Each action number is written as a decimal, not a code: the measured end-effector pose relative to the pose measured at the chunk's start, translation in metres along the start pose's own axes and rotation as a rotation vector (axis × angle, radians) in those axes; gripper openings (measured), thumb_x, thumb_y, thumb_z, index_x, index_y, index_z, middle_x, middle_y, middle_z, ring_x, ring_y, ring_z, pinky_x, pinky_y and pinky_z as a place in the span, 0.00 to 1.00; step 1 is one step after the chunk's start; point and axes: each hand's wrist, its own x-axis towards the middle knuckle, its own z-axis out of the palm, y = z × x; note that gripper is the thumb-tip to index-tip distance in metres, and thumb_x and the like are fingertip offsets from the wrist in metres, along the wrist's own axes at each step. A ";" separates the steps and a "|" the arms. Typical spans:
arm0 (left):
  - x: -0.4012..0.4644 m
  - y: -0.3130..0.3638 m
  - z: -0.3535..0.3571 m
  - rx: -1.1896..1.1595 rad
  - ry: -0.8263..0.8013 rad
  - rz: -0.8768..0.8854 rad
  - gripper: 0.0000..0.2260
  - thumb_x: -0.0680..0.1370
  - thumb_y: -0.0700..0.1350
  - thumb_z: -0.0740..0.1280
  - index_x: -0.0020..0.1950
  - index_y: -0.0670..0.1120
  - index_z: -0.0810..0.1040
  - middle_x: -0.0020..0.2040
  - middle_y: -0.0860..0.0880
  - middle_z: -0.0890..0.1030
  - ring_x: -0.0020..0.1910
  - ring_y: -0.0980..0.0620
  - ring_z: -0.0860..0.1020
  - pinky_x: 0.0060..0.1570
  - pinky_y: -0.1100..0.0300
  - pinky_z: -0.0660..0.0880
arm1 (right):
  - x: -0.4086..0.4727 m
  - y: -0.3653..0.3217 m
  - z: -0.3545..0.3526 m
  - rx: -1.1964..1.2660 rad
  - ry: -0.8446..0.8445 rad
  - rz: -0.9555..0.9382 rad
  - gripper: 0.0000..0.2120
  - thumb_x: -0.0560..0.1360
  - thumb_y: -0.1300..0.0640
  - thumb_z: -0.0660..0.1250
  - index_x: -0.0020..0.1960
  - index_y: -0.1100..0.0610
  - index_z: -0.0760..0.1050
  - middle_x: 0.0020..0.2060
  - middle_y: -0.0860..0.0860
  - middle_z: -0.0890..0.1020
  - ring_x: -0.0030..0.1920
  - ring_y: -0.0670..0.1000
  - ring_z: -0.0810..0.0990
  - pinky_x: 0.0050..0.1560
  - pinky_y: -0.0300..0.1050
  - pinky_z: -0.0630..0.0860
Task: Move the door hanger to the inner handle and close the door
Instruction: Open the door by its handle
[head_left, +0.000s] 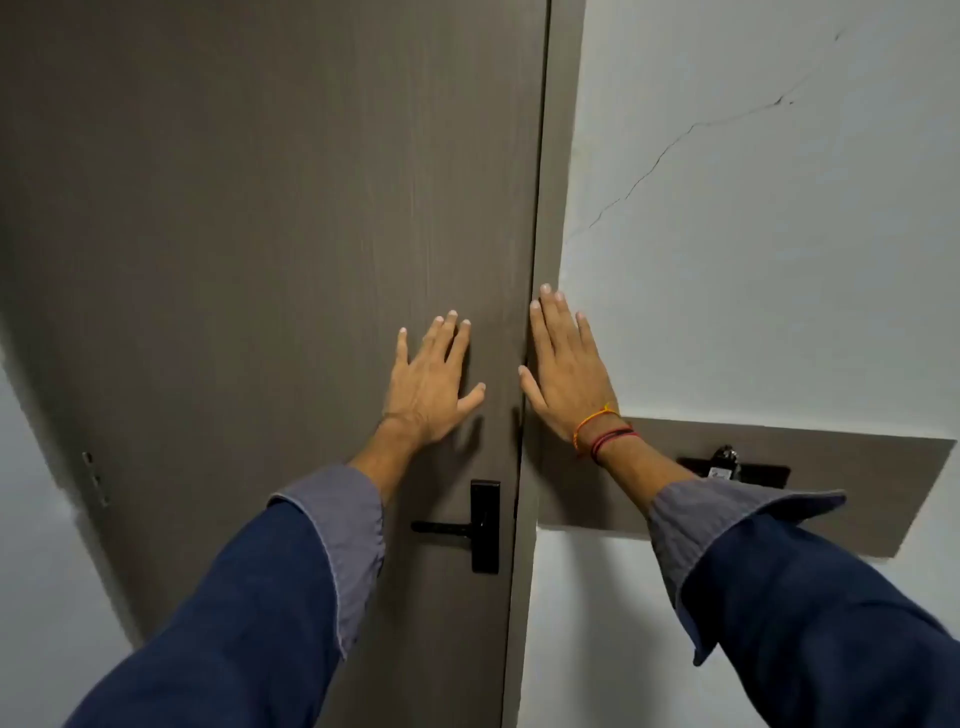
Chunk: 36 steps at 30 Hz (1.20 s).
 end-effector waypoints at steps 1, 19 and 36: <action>-0.006 0.002 0.005 0.005 -0.029 -0.011 0.40 0.79 0.66 0.56 0.84 0.45 0.50 0.84 0.44 0.53 0.83 0.45 0.54 0.80 0.35 0.50 | -0.004 -0.003 0.006 -0.030 -0.005 0.021 0.39 0.82 0.47 0.59 0.84 0.64 0.49 0.84 0.62 0.48 0.85 0.60 0.48 0.84 0.60 0.51; -0.137 0.021 0.166 -0.069 -0.469 -0.019 0.26 0.84 0.61 0.54 0.70 0.43 0.70 0.65 0.43 0.75 0.65 0.43 0.73 0.73 0.43 0.66 | -0.045 -0.001 0.103 -0.170 0.164 0.058 0.36 0.83 0.45 0.55 0.83 0.64 0.51 0.82 0.63 0.58 0.83 0.61 0.56 0.83 0.58 0.50; -0.156 0.047 0.198 -0.602 -0.611 -0.363 0.27 0.86 0.60 0.51 0.65 0.39 0.74 0.62 0.40 0.78 0.66 0.41 0.73 0.70 0.44 0.62 | -0.045 0.000 0.122 -0.264 0.316 0.082 0.35 0.81 0.44 0.56 0.81 0.65 0.58 0.79 0.64 0.66 0.80 0.62 0.62 0.80 0.64 0.56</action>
